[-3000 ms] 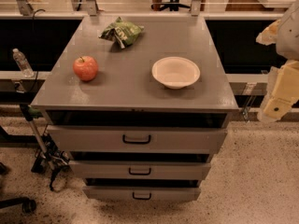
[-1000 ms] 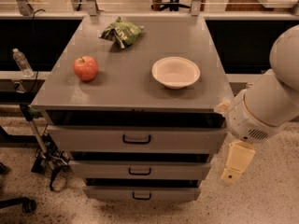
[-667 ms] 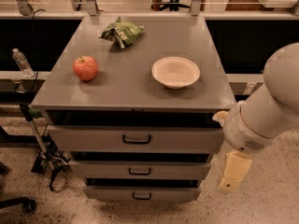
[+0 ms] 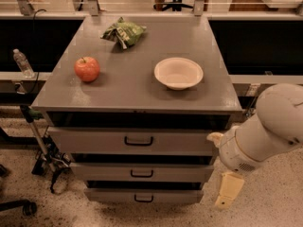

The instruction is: Open middle drawer

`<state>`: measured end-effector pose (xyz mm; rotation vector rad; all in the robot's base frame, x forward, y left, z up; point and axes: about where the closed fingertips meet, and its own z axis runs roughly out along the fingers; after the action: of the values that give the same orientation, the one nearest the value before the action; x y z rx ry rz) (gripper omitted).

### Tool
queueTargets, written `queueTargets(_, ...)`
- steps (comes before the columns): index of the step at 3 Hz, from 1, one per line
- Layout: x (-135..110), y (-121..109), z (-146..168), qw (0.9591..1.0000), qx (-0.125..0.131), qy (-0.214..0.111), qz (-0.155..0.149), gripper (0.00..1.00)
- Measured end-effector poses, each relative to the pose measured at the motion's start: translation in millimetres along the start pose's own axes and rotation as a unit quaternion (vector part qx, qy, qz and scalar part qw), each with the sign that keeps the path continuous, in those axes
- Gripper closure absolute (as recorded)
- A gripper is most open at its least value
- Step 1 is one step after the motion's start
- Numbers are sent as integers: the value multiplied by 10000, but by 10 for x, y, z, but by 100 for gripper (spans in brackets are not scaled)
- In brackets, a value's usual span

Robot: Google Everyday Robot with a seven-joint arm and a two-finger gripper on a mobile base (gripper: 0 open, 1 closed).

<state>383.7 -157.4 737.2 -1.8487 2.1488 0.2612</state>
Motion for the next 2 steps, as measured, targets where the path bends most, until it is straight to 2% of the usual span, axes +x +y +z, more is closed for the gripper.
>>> queueTargets(1, 25, 2, 390, 9998, -104, -175, -63, 0)
queueTargets(2, -26, 28, 1077, 9981, -298, -521, -97, 0)
